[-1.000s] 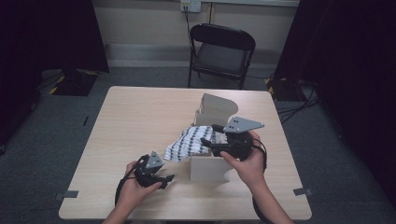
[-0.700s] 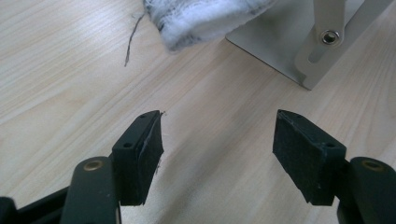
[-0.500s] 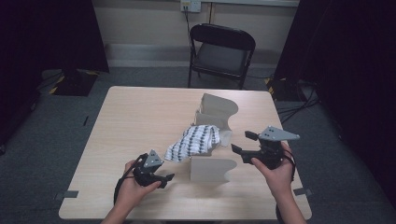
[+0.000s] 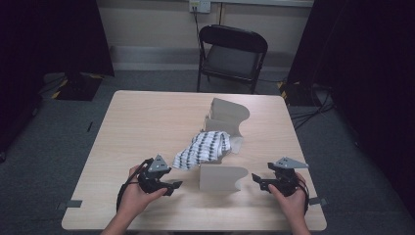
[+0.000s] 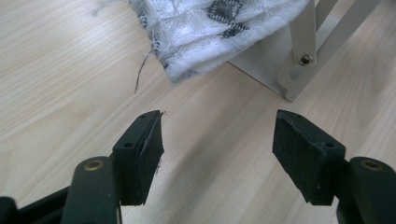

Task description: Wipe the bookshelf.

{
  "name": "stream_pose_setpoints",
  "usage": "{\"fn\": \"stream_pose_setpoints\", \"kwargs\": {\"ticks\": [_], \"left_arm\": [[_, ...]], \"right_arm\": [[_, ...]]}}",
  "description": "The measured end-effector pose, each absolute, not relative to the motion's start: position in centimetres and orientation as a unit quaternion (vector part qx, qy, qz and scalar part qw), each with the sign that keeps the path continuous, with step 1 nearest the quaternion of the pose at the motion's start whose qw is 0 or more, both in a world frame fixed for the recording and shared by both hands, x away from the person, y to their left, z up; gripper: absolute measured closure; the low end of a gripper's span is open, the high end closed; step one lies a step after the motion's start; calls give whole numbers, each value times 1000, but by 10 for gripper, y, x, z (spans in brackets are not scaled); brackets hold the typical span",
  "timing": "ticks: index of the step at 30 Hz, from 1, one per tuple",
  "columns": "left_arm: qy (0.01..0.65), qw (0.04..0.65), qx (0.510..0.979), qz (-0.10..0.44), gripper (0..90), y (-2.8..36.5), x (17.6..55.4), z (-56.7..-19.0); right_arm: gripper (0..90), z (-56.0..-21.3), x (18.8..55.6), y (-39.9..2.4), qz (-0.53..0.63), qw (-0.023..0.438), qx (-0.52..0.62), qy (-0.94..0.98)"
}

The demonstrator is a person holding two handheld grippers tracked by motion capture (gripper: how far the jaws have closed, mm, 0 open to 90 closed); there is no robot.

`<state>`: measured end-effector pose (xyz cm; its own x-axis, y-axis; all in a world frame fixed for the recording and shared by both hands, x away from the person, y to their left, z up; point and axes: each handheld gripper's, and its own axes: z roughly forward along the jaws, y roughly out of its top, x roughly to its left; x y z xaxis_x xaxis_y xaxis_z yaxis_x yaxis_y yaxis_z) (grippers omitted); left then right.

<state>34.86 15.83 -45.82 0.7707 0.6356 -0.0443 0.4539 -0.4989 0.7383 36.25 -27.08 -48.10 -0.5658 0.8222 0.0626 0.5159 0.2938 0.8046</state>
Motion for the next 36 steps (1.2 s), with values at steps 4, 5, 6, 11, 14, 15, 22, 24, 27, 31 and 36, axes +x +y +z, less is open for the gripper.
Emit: {"fn": "stream_pose_setpoints", "kwargs": {"ticks": [4, 5, 6, 11, 14, 15, 22, 24, 27, 31, 36], "left_arm": [[315, 392, 857, 111, 329, 163, 349, -451], [315, 392, 857, 111, 324, 163, 349, -451], [316, 389, 859, 105, 318, 164, 350, -449], [316, 393, 857, 103, 305, 166, 351, -442], [323, 401, 850, 110, 271, 168, 353, -432], [323, 401, 850, 110, 263, 168, 353, -432], [299, 404, 854, 134, 329, 162, 353, -413], [283, 409, 857, 137, 375, 155, 354, -409], [256, 415, 861, 149, 519, 147, 354, -407], [254, 408, 866, 139, 772, 139, 355, -409], [258, 387, 876, 125, 899, 132, 356, -426]], "right_arm": [[154, -491, 363, -270, 393, 185, 427, 793], [154, -491, 363, -270, 393, 185, 427, 793], [154, -495, 363, -270, 385, 186, 429, 796], [150, -498, 365, -269, 365, 183, 431, 805], [143, -499, 366, -266, 355, 187, 427, 810], [143, -499, 366, -266, 355, 187, 427, 810], [145, -499, 366, -267, 354, 186, 431, 809], [145, -499, 366, -267, 354, 186, 431, 809], [145, -499, 366, -267, 354, 186, 431, 809], [145, -499, 366, -267, 354, 186, 431, 808], [145, -499, 366, -267, 354, 186, 431, 809]]}}
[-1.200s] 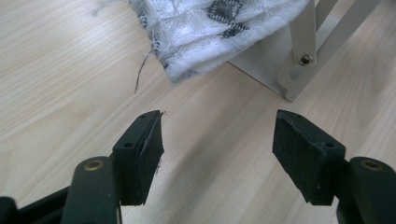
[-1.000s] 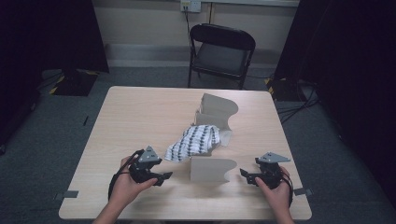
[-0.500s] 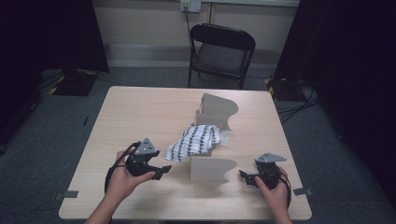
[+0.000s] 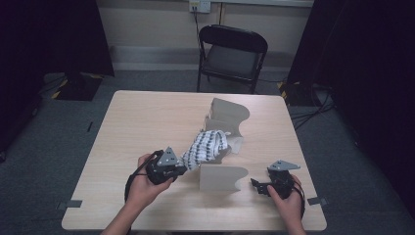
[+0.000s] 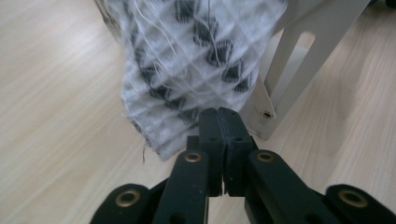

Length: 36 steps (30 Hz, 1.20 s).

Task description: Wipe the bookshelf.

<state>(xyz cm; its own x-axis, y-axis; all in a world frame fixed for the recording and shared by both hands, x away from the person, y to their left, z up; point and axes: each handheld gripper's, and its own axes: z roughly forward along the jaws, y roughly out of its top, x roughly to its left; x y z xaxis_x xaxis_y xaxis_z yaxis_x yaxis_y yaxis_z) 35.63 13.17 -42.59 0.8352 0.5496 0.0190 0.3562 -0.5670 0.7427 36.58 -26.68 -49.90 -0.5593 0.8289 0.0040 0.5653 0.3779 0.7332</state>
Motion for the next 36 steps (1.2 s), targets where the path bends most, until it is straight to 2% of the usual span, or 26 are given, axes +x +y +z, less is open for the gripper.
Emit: {"fn": "stream_pose_setpoints", "kwargs": {"ticks": [5, 9, 12, 15, 18, 19, 22, 24, 25, 26, 28, 36], "left_arm": [[271, 392, 871, 120, 886, 130, 358, -433], [267, 388, 873, 124, 731, 134, 362, -431], [276, 386, 867, 149, 504, 135, 362, -429], [266, 379, 869, 178, 394, 136, 366, -424], [267, 383, 865, 181, 367, 129, 371, -423], [257, 377, 871, 182, 368, 128, 374, -422], [247, 376, 876, 173, 462, 121, 378, -423], [249, 376, 878, 161, 628, 117, 380, -424], [249, 376, 878, 161, 661, 117, 380, -424], [255, 373, 878, 156, 749, 114, 380, -425], [262, 373, 878, 148, 818, 112, 381, -427], [285, 356, 884, 103, 861, 112, 380, -443]], "right_arm": [[145, -499, 366, -267, 354, 187, 430, 809], [145, -499, 366, -267, 354, 186, 430, 809], [145, -499, 366, -267, 354, 187, 430, 809], [144, -499, 366, -267, 354, 187, 430, 809], [144, -499, 366, -267, 354, 187, 430, 809], [144, -499, 366, -267, 354, 186, 431, 809], [144, -499, 366, -267, 354, 186, 430, 809], [144, -499, 366, -267, 354, 186, 430, 809], [144, -499, 366, -267, 354, 186, 430, 809], [144, -499, 366, -267, 354, 186, 430, 809], [144, -499, 366, -267, 354, 186, 430, 809], [143, -499, 366, -267, 354, 186, 430, 809]]}}
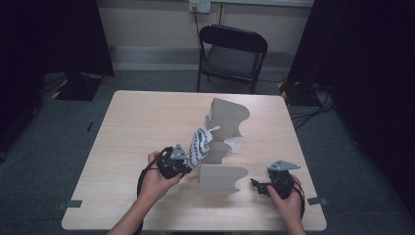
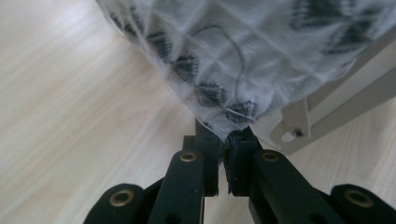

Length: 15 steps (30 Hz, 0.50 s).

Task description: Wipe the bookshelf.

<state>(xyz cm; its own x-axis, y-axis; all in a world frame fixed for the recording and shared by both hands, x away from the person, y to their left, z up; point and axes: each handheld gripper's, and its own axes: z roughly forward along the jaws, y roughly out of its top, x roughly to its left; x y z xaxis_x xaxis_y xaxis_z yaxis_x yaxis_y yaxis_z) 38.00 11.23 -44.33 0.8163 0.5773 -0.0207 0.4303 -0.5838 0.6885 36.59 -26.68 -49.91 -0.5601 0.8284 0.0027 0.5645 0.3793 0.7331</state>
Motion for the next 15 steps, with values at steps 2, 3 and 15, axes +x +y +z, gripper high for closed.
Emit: {"fn": "stream_pose_setpoints", "kwargs": {"ticks": [2, 3, 15], "left_arm": [[289, 351, 886, 91, 861, 114, 379, -451], [289, 350, 887, 85, 861, 114, 379, -455], [288, 348, 891, 47, 859, 106, 367, -477]], "right_arm": [[143, -499, 366, -267, 354, 186, 430, 809], [144, -499, 366, -267, 354, 186, 430, 809], [143, -499, 366, -267, 354, 187, 430, 809]]}}
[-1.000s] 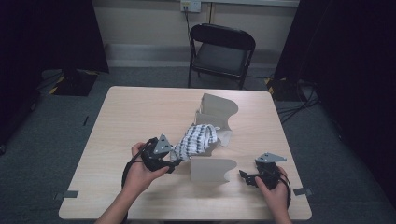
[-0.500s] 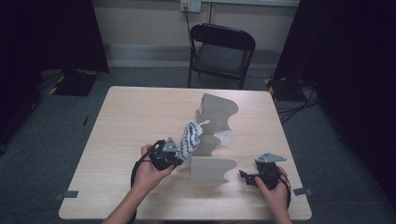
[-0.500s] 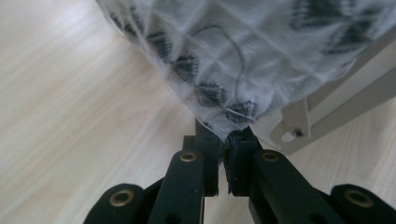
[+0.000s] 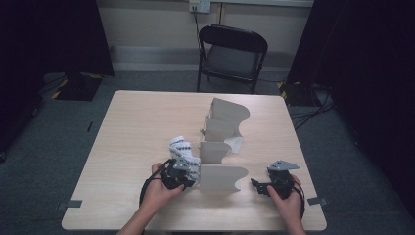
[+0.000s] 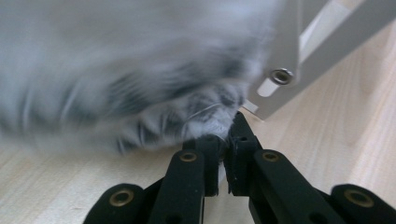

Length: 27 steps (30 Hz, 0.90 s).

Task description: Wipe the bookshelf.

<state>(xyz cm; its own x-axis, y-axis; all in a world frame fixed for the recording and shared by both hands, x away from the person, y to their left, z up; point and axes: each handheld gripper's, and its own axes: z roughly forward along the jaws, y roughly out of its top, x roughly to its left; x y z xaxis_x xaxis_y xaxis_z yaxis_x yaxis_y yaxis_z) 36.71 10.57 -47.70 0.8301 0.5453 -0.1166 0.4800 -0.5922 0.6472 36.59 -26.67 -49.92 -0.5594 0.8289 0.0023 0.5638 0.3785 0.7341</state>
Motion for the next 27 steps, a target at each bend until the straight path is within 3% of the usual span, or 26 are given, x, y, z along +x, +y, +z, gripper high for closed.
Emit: {"fn": "stream_pose_setpoints", "kwargs": {"ticks": [3, 6, 9, 17, 24, 27], "left_arm": [[298, 359, 883, 48, 832, 109, 368, -475], [307, 374, 873, 57, 681, 111, 367, -472], [321, 385, 863, 69, 621, 117, 368, -461], [356, 399, 831, 155, 383, 129, 384, -439], [375, 395, 821, 175, 362, 134, 404, -434], [366, 383, 833, 161, 405, 131, 408, -446]], "right_arm": [[143, -499, 366, -267, 354, 186, 430, 809], [143, -499, 366, -267, 354, 186, 430, 809], [143, -499, 366, -267, 354, 187, 430, 809], [142, -499, 366, -267, 354, 187, 430, 809], [142, -499, 366, -267, 354, 186, 430, 809], [142, -499, 366, -267, 355, 187, 430, 809]]}}
